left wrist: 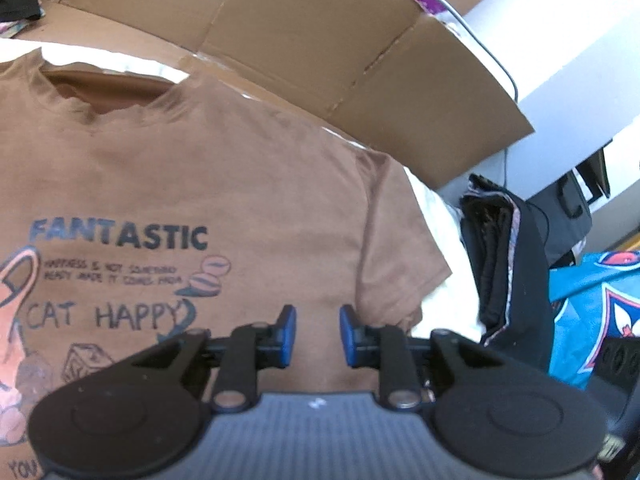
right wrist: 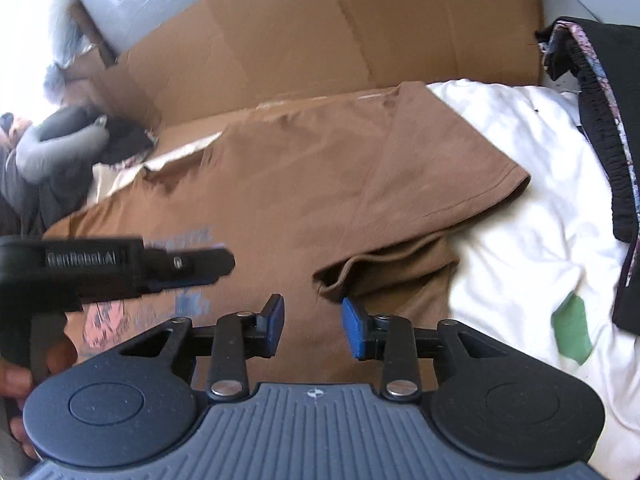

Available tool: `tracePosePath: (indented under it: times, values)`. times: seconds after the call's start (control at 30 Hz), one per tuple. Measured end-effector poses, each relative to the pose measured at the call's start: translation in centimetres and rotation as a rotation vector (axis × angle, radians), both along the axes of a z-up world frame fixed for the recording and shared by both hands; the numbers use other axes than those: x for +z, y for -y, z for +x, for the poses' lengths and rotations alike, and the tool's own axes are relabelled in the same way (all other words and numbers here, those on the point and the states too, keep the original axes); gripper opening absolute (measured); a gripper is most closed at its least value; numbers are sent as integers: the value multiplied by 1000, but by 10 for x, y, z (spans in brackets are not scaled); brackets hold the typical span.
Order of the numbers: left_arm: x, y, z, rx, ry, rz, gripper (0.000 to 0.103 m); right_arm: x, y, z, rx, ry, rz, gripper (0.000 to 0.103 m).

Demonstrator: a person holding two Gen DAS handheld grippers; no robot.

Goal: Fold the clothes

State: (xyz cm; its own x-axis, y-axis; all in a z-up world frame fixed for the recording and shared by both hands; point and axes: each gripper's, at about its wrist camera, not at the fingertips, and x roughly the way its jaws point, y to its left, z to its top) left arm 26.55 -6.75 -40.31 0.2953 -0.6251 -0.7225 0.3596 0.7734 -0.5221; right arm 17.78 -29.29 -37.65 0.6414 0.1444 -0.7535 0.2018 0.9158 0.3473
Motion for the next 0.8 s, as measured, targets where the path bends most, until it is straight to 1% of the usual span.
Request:
tracePosePath:
  times: [0.17, 0.23, 0.33, 0.43, 0.6, 0.67, 0.73, 0.8]
  values:
    - [3, -5, 1, 3, -1, -8, 25, 6, 5, 3, 1, -15, -20, 38]
    - [6, -8, 0, 3, 10, -12, 27, 14, 10, -6, -3, 6, -48, 44]
    - [8, -7, 2, 17, 18, -30, 30, 19, 24, -19, -72, 32, -56, 44]
    - [7, -6, 3, 25, 13, -29, 30, 21, 38, -36, -148, 47, -68, 44]
    - [6, -2, 1, 0, 27, -7, 30, 13, 62, -27, -267, 24, -141, 44]
    - [2, -3, 3, 12, 9, -11, 30, 9, 69, -22, -321, 23, -179, 44]
    - [-2, -3, 6, 16, -2, -9, 30, 6, 73, -14, -341, 20, -209, 44]
    - [-2, -1, 7, 14, 1, 2, 30, 2, 79, -8, -363, 20, -212, 44]
